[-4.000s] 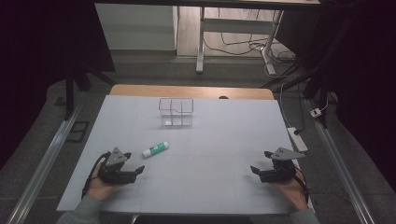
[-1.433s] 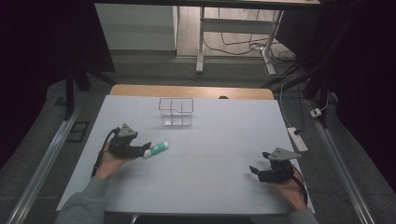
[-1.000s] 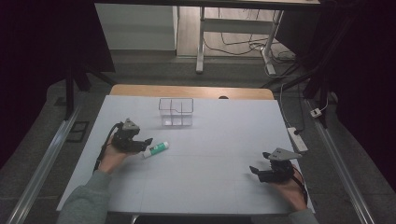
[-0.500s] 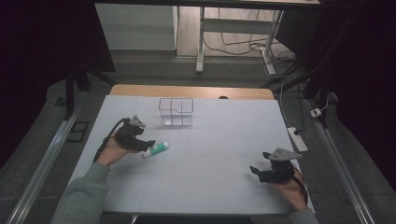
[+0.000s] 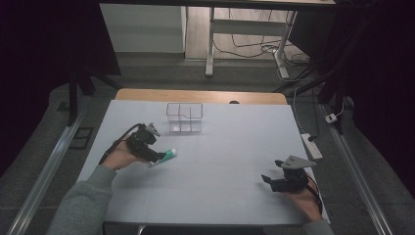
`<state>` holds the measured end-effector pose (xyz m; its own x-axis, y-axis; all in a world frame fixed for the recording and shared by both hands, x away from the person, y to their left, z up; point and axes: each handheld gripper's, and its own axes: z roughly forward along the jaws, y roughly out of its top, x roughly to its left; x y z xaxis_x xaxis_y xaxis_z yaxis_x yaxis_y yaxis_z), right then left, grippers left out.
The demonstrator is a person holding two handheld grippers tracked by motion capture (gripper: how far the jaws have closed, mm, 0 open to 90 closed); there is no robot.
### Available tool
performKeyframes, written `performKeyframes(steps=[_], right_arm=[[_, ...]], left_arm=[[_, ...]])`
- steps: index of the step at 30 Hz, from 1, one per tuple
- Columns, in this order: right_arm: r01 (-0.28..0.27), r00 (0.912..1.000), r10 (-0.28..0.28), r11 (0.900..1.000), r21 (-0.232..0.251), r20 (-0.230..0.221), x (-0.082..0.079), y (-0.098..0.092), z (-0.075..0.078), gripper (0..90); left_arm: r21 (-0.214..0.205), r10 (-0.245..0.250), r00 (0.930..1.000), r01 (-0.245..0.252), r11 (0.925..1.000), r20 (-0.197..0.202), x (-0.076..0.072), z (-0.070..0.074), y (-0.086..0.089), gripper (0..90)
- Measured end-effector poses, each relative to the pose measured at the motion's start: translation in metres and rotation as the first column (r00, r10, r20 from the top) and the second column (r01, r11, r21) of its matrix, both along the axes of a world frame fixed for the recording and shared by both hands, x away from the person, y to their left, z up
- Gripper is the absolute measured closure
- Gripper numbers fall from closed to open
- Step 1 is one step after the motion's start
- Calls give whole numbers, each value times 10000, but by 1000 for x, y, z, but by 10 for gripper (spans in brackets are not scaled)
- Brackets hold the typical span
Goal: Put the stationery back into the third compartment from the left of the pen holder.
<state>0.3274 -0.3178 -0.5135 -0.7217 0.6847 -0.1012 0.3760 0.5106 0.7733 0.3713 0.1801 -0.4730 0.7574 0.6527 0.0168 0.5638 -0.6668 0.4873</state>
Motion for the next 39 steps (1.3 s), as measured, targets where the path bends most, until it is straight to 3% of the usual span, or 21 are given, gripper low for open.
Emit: performKeyframes(steps=[12,17,26,33,39], right_arm=[[-17,10000,17,10000,17,-48,0,0,-1,193],[-8,10000,8,10000,1,-46,0,0,0,194],[-49,10000,48,10000,-10,-57,0,0,-1,195],[20,10000,-20,10000,-54,-45,0,0,-1,195],[5,10000,-5,10000,-60,-36,-1,0,-1,195]], left_arm=[[743,-408,9984,437,9963,-401,1,-8,-5,283],[1344,-669,9960,743,9881,-585,3,-16,-11,306],[1627,-741,9937,871,9828,-843,5,-22,-10,342],[1990,-884,9909,1074,9741,-1019,7,-28,-12,390],[1989,-832,9909,1031,9746,-1059,8,-31,-9,444]])
